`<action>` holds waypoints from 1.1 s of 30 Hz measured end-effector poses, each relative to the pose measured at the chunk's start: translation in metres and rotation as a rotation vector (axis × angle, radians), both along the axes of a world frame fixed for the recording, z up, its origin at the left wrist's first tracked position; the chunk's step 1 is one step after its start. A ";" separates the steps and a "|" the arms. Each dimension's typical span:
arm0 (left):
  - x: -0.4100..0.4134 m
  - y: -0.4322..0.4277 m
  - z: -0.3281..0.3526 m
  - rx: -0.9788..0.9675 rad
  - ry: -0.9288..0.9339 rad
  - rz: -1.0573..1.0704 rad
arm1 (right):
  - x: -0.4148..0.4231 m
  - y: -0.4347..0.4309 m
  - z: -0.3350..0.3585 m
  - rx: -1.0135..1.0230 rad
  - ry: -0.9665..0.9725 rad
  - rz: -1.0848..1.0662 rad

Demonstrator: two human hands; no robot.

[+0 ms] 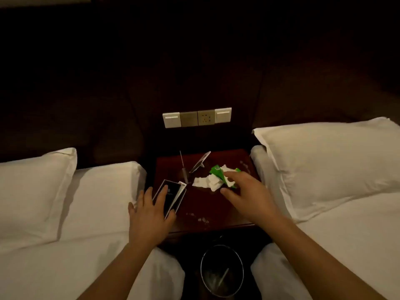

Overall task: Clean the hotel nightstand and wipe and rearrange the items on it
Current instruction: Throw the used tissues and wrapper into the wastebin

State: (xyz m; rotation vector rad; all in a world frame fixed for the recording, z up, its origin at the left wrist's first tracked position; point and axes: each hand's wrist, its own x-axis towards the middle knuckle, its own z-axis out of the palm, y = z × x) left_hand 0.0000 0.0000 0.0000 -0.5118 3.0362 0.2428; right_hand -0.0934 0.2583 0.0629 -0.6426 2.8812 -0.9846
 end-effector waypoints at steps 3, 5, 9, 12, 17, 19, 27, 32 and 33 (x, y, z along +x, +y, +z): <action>-0.025 -0.016 -0.036 -0.029 -0.027 -0.003 | -0.030 -0.015 -0.036 0.000 -0.072 -0.016; -0.040 -0.025 -0.068 -0.018 -0.061 0.007 | -0.048 -0.022 -0.068 0.029 -0.125 -0.002; -0.063 -0.033 -0.145 0.003 -0.138 0.013 | -0.082 -0.029 -0.150 0.027 -0.229 -0.009; -0.082 -0.031 -0.199 -0.002 -0.165 0.009 | -0.102 -0.032 -0.210 0.062 -0.301 -0.010; -0.115 -0.049 -0.261 -0.044 -0.143 0.033 | -0.138 -0.048 -0.276 0.086 -0.228 0.003; -0.119 -0.055 -0.278 -0.088 -0.139 0.017 | -0.155 -0.058 -0.292 0.115 -0.173 0.030; -0.118 -0.054 -0.290 -0.153 -0.042 -0.011 | -0.194 -0.095 -0.334 0.440 -0.103 0.107; -0.120 -0.052 -0.288 -0.169 -0.065 -0.011 | -0.181 -0.080 -0.331 0.185 0.012 -0.023; -0.120 -0.053 -0.288 -0.161 -0.060 -0.011 | -0.174 -0.074 -0.325 0.103 0.025 -0.053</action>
